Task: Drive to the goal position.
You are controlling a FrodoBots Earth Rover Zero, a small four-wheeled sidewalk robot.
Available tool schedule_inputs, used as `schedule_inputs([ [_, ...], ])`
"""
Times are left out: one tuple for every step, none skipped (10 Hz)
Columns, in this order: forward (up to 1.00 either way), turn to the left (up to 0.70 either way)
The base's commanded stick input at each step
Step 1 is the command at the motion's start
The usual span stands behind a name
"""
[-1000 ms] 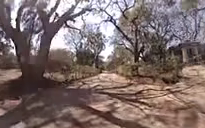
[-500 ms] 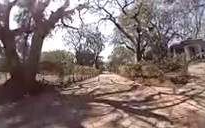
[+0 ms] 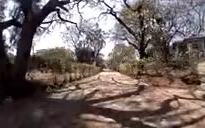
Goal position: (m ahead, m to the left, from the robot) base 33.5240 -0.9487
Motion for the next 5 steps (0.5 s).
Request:
schedule_inputs([
  [1.0,0.0],
  [1.0,0.0],
  [1.0,0.0],
  [1.0,0.0],
  [1.0,0.0],
])
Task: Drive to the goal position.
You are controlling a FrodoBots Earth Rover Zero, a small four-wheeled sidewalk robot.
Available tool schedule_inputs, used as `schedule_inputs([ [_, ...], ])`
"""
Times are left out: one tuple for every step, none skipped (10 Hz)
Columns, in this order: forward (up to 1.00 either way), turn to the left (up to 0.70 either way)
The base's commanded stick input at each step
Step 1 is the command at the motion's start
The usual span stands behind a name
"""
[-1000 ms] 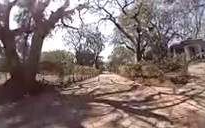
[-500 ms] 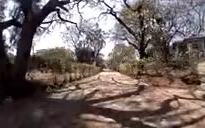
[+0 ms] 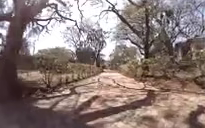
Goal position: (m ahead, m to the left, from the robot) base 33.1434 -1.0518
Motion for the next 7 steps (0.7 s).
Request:
schedule_inputs([
  [1.0,0.0],
  [1.0,0.0],
  [1.0,0.0],
  [1.0,0.0],
  [1.0,0.0],
  [1.0,0.0],
  [1.0,0.0],
])
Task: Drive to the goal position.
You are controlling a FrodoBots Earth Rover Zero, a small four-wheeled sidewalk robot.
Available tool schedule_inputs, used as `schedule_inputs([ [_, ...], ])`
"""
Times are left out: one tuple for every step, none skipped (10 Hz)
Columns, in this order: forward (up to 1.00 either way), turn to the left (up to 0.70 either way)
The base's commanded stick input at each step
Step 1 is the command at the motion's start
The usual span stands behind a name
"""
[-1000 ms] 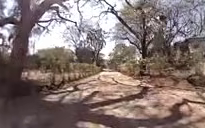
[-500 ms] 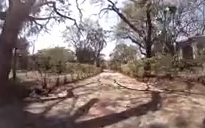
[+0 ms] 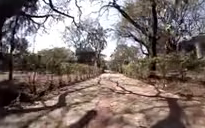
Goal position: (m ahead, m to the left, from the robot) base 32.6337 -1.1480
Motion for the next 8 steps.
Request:
schedule_inputs([
  [1.0,0.0],
  [1.0,0.0],
  [1.0,0.0],
  [1.0,0.0],
  [1.0,0.0],
  [1.0,0.0],
  [1.0,0.0],
  [1.0,0.0],
])
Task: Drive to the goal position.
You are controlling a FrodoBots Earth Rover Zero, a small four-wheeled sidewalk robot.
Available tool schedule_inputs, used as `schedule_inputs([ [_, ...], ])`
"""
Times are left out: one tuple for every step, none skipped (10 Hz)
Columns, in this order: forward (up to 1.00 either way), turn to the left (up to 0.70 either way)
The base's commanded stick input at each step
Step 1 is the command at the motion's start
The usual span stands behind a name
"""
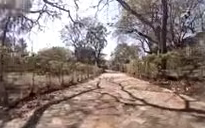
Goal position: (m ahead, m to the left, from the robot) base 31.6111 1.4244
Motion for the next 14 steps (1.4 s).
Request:
schedule_inputs([
  [1.0,0.0],
  [1.0,-0.08],
  [1.0,-0.31],
  [1.0,0.0],
  [1.0,0.0],
  [1.0,0.0],
  [1.0,0.0],
  [1.0,0.0],
  [1.0,0.0],
  [1.0,0.0],
  [1.0,0.0],
  [1.0,0.0],
  [1.0,0.0],
  [1.0,0.0],
])
